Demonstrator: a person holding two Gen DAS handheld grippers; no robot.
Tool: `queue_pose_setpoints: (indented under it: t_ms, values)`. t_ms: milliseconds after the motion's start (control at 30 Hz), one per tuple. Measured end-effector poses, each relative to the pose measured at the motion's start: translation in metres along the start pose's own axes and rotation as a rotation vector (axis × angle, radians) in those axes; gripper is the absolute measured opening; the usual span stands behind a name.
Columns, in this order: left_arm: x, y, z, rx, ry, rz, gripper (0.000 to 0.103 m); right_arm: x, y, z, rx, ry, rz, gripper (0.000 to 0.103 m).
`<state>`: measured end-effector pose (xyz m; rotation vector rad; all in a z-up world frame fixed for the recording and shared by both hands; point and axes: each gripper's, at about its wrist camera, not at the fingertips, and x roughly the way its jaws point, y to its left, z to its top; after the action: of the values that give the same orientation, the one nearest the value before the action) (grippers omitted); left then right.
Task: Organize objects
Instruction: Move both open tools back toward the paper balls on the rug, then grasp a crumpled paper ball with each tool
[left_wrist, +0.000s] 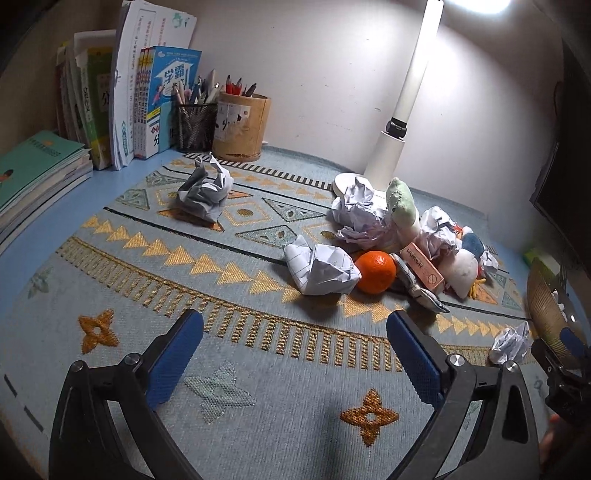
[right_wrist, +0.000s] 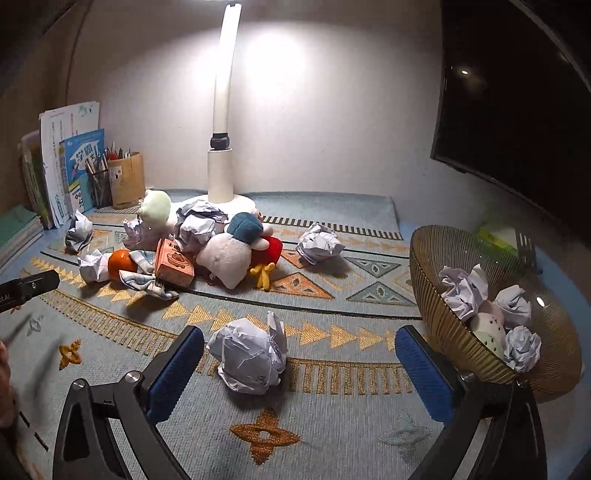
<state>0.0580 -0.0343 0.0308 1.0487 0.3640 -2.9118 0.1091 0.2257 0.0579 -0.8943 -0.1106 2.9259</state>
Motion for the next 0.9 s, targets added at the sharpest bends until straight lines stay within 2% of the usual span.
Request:
queue_pose_setpoints:
  t_ms: [167,267,333,467,533,633,733,800,833,900]
  values:
    - [0.002,-0.005,0.0,0.024,0.008,0.014,0.1,0.005,-0.006,-0.001,0.027,0.034,0.018,0.103]
    - [0.002,-0.004,-0.001,0.018,0.012,0.018,0.1,0.005,-0.002,-0.003,0.007,0.047,0.063,0.103]
    - [0.003,-0.003,-0.001,0.012,0.013,0.023,0.1,0.01,0.002,-0.004,-0.008,0.086,0.11,0.103]
    - [0.005,-0.004,-0.001,0.016,0.028,0.024,0.1,0.02,0.01,-0.007,-0.032,0.147,0.124,0.103]
    - [0.011,-0.007,0.0,0.034,0.061,0.019,0.1,0.025,0.011,-0.008,-0.03,0.175,0.111,0.103]
    - [0.028,-0.014,0.006,0.089,0.156,-0.036,0.1,0.03,0.009,-0.008,-0.014,0.201,0.13,0.103]
    - [0.039,-0.014,0.02,0.117,0.163,-0.022,0.1,0.035,0.008,-0.007,-0.006,0.221,0.136,0.097]
    - [0.051,-0.015,0.031,0.137,0.174,-0.039,0.1,0.042,0.009,-0.007,-0.006,0.254,0.132,0.088]
    - [0.059,-0.016,0.036,0.158,0.186,-0.04,0.1,0.045,0.01,-0.007,-0.007,0.271,0.128,0.08]
    - [0.073,-0.019,0.043,0.199,0.196,-0.007,0.098,0.047,0.01,-0.008,-0.006,0.283,0.142,0.073]
